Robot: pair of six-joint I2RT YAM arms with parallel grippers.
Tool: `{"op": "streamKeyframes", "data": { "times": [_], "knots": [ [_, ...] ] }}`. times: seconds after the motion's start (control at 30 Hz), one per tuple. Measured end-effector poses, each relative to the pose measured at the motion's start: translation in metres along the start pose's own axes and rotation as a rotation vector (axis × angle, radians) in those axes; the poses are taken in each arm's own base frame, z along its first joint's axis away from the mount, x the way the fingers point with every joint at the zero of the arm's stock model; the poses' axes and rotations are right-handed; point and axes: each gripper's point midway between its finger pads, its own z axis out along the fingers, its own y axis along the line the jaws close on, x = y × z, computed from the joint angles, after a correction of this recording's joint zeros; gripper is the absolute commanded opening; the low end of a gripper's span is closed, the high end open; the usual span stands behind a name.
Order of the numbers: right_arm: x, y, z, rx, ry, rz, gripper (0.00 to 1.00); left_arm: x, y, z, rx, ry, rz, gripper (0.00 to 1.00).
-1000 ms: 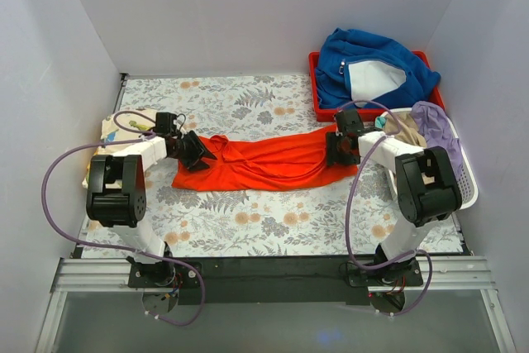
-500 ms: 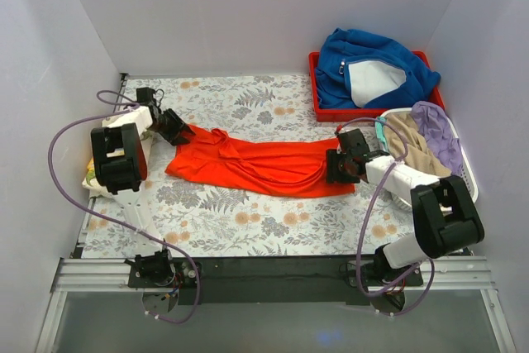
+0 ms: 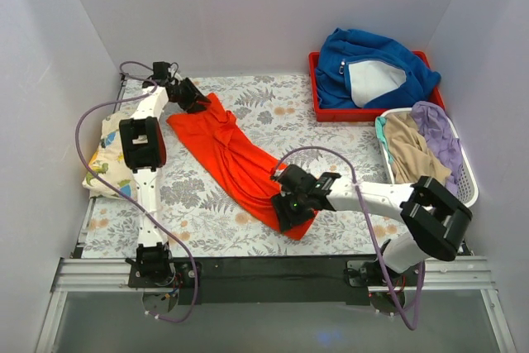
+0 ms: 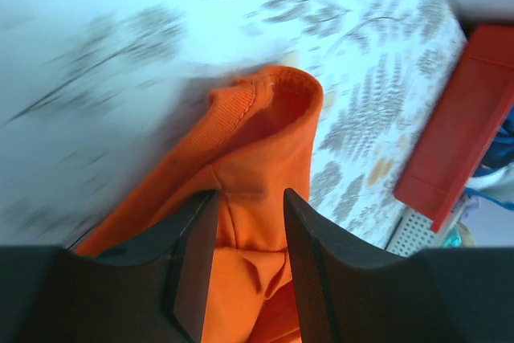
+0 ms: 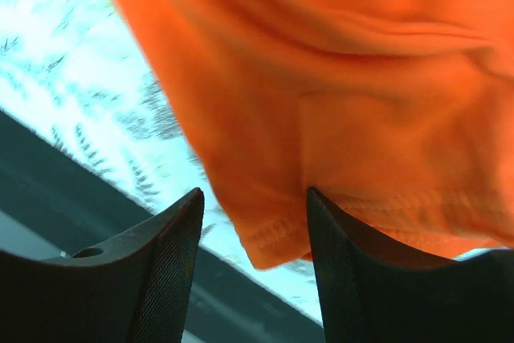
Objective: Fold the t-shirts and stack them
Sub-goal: Fold the tshirt
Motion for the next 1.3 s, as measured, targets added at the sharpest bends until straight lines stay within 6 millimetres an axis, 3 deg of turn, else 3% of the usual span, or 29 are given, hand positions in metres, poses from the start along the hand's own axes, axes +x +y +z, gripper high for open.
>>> {"op": "streamKeyframes", "data": {
  "times": [0.1, 0.2, 0.27, 0.37, 0.5, 0.63, 0.7, 0.8, 0.93, 0.97, 1.0, 1.1, 1.3],
  "knots": [
    [0.009, 0.029, 0.005, -0.011, 0.066, -0.079, 0.62, 0.005, -0.028, 0.024, 0.081, 0.022, 0.053, 0.38],
    [0.010, 0.036, 0.000, 0.025, 0.080, -0.119, 0.64, 0.022, -0.046, 0.036, 0.122, 0.053, 0.082, 0.38],
    [-0.006, 0.034, -0.009, 0.074, 0.035, -0.138, 0.66, 0.037, -0.054, 0.040, 0.138, 0.072, 0.114, 0.38],
    [-0.051, 0.036, -0.031, 0.126, -0.105, -0.179, 0.69, 0.063, -0.058, 0.034, 0.099, 0.081, 0.176, 0.38],
    [-0.110, 0.034, -0.064, 0.175, -0.295, -0.218, 0.70, 0.095, -0.063, -0.002, 0.020, 0.042, 0.232, 0.38],
    [-0.132, 0.006, -0.064, 0.241, -0.331, -0.217, 0.70, 0.118, -0.080, -0.065, 0.006, -0.061, 0.263, 0.39],
    [-0.130, -0.014, -0.051, 0.280, -0.299, -0.213, 0.72, 0.121, -0.088, -0.091, 0.019, -0.121, 0.274, 0.39],
    [-0.110, -0.033, -0.032, 0.297, -0.227, -0.221, 0.84, 0.126, -0.086, -0.107, 0.021, -0.174, 0.278, 0.47],
    [-0.082, -0.041, -0.014, 0.272, -0.154, -0.244, 0.91, 0.149, -0.043, -0.090, -0.082, -0.139, 0.245, 0.55],
    [-0.078, -0.041, -0.011, 0.267, -0.146, -0.246, 0.93, 0.159, -0.031, -0.083, -0.112, -0.115, 0.239, 0.66],
    [-0.074, -0.042, -0.008, 0.259, -0.137, -0.248, 0.93, 0.169, -0.020, -0.078, -0.147, -0.095, 0.239, 0.85],
    [-0.069, -0.039, -0.004, 0.233, -0.128, -0.248, 0.98, 0.192, -0.002, -0.070, -0.216, -0.055, 0.243, 0.85],
    [-0.065, -0.031, -0.002, 0.175, -0.135, -0.232, 0.99, 0.204, -0.007, -0.063, -0.234, -0.045, 0.276, 0.86]
  ]
}}
